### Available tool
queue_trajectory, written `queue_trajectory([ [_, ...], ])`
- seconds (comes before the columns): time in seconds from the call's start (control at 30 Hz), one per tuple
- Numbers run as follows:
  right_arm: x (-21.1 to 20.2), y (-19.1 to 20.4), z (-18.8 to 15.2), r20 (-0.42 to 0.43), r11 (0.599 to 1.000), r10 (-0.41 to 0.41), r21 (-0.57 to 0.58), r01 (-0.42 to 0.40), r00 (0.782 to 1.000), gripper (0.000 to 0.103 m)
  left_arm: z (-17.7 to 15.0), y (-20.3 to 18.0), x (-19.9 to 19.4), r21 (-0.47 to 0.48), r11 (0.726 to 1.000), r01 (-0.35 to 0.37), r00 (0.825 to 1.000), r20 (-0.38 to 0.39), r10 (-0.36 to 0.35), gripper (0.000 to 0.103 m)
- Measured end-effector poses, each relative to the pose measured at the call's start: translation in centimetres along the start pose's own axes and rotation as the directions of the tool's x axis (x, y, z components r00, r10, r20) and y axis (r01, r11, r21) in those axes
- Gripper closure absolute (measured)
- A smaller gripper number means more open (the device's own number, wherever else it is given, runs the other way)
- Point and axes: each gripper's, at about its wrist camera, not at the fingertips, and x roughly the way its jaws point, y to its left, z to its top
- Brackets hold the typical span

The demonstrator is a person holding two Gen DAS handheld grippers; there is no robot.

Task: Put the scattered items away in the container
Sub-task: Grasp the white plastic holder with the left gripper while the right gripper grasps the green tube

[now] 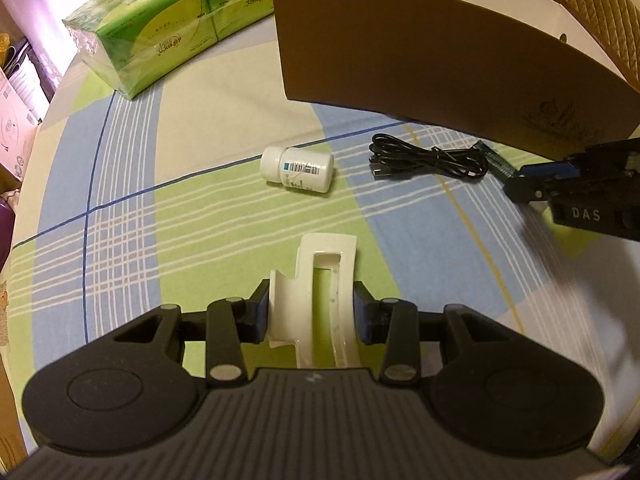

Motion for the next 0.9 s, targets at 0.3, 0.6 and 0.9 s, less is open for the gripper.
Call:
queue_trajectory([
  [0.3,-2.8,0.0,-3.5,-0.049,1.0,-0.007,-0.011,0.006,0.999,0.082,-0.1,0.4,0.6,-0.012,1.0,0.014,1.0,0.0,-0.014,0.063],
  [0.6,-3.0,0.1,-3.2,-0.006,0.999,-0.014,0.032,0.014,1.0,0.027,0.0,0.4,0.7,-0.013,1.0,0.027,1.0,0.004,-0.027,0.061],
  [0.9,-1.8,0.7,-2.7,0.001,0.999,-0.026,-0.047,0.026,1.0,0.082,-0.8,0.1,0.3,-0.003,1.0,0.028,1.0,0.012,-0.028,0.063],
])
